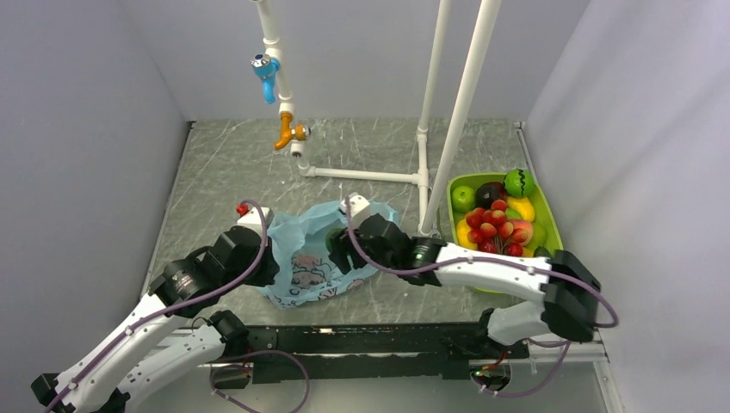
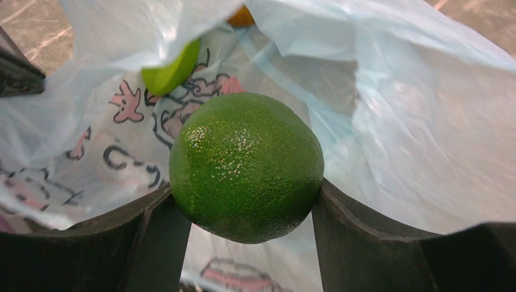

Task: Take the fake fruits out of the plastic bag
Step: Take out the fake fruit from the plastic bag, then place the fake fruit in the bin.

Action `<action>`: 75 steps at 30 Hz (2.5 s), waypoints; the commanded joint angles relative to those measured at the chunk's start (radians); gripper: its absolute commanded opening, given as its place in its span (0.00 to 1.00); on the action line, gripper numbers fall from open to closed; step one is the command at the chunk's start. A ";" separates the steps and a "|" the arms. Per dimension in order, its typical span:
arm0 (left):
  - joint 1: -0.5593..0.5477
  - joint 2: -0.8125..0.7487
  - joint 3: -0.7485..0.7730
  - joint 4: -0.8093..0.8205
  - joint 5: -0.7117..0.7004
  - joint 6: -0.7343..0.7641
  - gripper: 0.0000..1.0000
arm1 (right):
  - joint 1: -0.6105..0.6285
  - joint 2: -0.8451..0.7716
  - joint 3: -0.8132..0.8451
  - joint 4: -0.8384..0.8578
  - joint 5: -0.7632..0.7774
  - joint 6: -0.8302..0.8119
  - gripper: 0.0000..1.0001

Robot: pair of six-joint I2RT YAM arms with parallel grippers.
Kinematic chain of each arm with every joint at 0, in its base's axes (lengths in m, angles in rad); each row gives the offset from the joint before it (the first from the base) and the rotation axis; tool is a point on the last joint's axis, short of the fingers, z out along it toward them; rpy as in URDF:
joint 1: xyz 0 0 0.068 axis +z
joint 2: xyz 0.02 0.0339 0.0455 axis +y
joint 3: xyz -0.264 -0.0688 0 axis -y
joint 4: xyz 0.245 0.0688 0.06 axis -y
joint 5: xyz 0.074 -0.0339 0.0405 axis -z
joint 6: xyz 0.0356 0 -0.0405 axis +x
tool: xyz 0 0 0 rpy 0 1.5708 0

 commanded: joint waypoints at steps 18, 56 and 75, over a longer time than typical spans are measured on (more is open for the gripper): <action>0.001 -0.015 0.016 -0.011 -0.052 -0.029 0.00 | -0.062 -0.706 -0.085 -1.054 0.823 0.752 0.00; 0.001 -0.038 0.009 0.007 -0.029 -0.012 0.00 | -1.390 -0.659 -0.178 -0.693 0.265 0.397 0.75; 0.001 -0.032 0.014 0.014 -0.003 0.005 0.00 | -1.366 -0.752 0.054 -0.832 0.036 0.248 0.95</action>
